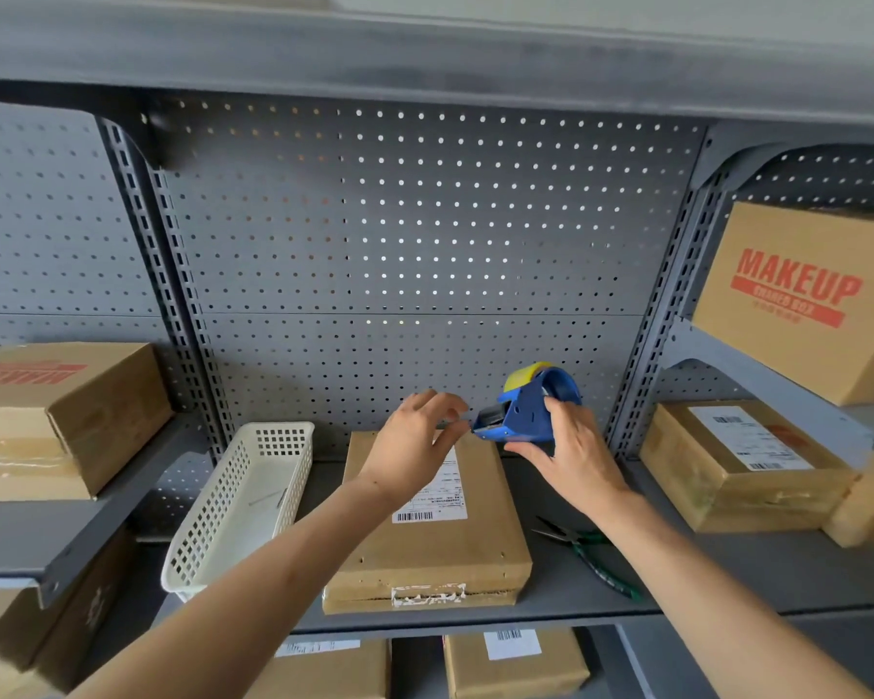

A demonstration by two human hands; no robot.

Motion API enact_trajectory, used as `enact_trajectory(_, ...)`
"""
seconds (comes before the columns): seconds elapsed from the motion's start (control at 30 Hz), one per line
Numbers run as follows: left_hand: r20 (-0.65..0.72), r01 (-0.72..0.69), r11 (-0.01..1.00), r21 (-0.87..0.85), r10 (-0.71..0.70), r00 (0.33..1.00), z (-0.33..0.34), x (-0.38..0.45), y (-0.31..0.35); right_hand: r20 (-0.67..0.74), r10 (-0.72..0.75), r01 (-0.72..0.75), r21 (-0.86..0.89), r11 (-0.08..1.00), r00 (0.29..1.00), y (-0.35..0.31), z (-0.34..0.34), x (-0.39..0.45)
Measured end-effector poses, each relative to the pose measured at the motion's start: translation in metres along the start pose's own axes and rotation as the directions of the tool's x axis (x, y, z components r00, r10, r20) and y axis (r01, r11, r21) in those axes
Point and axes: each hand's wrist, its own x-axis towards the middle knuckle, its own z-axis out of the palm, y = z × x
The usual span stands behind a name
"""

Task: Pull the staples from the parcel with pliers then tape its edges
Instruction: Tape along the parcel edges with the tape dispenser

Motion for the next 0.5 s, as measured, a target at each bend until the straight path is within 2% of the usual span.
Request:
enact_trajectory(0.17, -0.047, -0.034, 0.997, -0.062, 0.031, 0.998, -0.009, 0.003, 0.008, -0.007, -0.049, 0.049, 0.011, 0.999, 0.999, -0.01, -0.005, 0.002)
enact_trajectory(0.5, 0.019, -0.1, 0.993, -0.058, 0.101, 0.995, -0.014, 0.004, 0.011, -0.022, -0.098, 0.098, 0.005, 0.995, 0.995, -0.017, -0.005, 0.005)
